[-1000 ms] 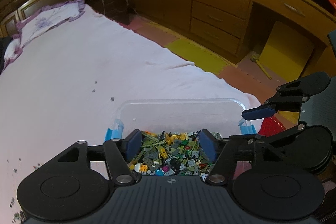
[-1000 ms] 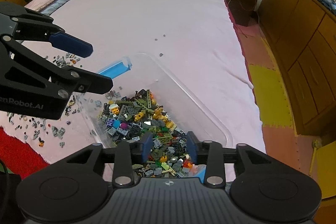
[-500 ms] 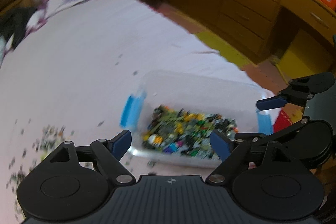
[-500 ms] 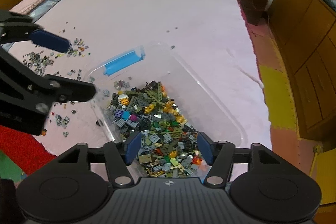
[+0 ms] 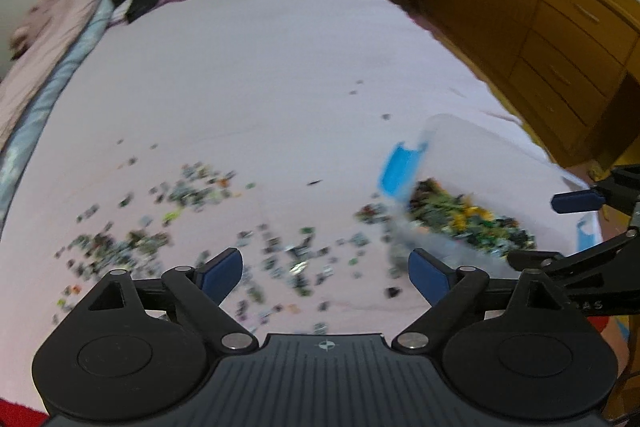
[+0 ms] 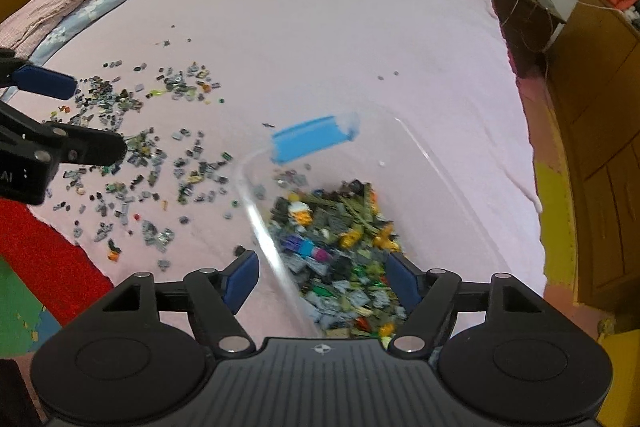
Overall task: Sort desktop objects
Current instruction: 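Move both open tools back over the scattered bricks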
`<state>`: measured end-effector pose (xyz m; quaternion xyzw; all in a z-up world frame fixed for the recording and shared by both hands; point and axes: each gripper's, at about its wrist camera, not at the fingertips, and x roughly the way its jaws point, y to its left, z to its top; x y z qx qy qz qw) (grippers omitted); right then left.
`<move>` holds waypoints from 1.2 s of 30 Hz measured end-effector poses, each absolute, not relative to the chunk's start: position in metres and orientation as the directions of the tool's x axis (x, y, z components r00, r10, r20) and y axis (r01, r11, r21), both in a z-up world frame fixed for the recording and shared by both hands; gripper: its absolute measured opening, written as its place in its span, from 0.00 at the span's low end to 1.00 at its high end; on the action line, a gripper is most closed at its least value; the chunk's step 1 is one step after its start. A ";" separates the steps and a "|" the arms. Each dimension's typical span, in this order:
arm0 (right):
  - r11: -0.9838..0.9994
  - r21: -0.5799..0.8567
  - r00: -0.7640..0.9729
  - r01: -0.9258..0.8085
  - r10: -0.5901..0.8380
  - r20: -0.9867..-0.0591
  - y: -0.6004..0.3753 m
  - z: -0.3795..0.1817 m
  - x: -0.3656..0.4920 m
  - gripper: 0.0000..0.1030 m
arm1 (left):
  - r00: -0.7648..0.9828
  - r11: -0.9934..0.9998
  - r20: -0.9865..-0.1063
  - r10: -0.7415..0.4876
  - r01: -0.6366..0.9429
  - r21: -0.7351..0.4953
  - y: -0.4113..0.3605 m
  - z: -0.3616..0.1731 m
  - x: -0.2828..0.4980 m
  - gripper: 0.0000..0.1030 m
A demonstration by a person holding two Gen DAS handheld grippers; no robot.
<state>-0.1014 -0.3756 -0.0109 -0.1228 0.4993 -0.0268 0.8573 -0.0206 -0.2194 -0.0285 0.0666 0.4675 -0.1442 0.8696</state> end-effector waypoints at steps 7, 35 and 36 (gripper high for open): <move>0.966 -0.257 0.469 -0.036 -0.211 -0.858 -0.296 -0.019 -0.094 0.70 | 0.488 0.962 -0.857 -0.166 0.271 -0.032 -0.116 -0.044 -0.025 0.89; 0.965 -0.235 0.301 -0.115 -0.191 -0.934 -0.105 -0.133 -0.059 0.71 | 0.313 0.981 -0.940 -0.139 0.170 -0.088 0.048 -0.187 -0.013 0.64; 0.965 -0.235 0.293 -0.118 -0.192 -0.937 -0.104 -0.139 -0.058 0.71 | 0.309 0.982 -0.940 -0.143 0.163 -0.095 0.050 -0.193 -0.010 0.60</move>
